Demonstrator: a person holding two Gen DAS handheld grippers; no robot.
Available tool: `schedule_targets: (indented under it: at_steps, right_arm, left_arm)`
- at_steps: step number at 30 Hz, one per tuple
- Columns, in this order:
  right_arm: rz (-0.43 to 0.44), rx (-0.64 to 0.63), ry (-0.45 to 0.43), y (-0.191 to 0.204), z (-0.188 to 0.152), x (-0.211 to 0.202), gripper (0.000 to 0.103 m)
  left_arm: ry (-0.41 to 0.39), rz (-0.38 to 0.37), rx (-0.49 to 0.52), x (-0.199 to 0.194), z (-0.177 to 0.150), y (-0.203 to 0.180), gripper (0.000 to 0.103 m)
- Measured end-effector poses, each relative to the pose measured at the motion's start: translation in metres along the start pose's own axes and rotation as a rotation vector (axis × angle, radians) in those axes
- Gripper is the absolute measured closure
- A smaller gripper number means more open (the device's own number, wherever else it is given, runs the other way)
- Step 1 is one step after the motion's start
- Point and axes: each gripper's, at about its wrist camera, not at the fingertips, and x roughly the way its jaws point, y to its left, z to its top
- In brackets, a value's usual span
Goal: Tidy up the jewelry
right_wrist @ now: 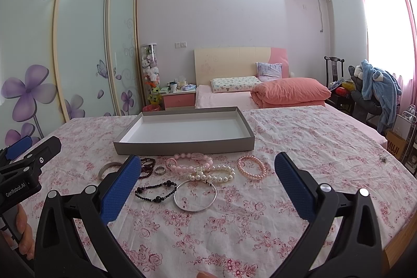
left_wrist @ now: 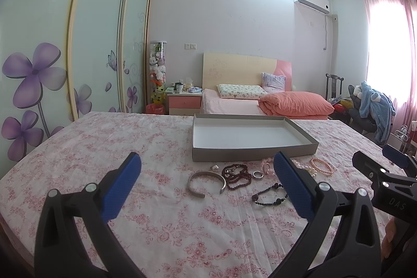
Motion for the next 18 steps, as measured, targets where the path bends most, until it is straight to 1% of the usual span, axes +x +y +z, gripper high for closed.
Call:
schedule_targets:
  at_steps: [6, 8, 10, 16, 18]
  right_arm:
    - [0.000, 0.000, 0.007, 0.000, -0.001, 0.002, 0.002]
    - [0.004, -0.004, 0.029, -0.001, -0.002, 0.006, 0.002]
    - [0.016, -0.022, 0.102, -0.002, -0.002, 0.018, 0.002]
    - [0.026, -0.063, 0.394, -0.003, -0.034, 0.068, 0.002]
    - [0.021, -0.073, 0.453, -0.002, -0.040, 0.076, 0.005]
  left_arm:
    - [0.006, 0.002, 0.000, 0.000, 0.000, 0.000, 0.004]
    - [0.020, 0.011, 0.002, 0.002, -0.001, -0.001, 0.004]
    - [0.043, 0.021, 0.006, 0.009, -0.003, 0.001, 0.004]
    - [0.161, 0.040, 0.028, 0.039, -0.007, 0.008, 0.004]
    - [0.199, 0.037, 0.031, 0.046, -0.007, 0.010, 0.004]
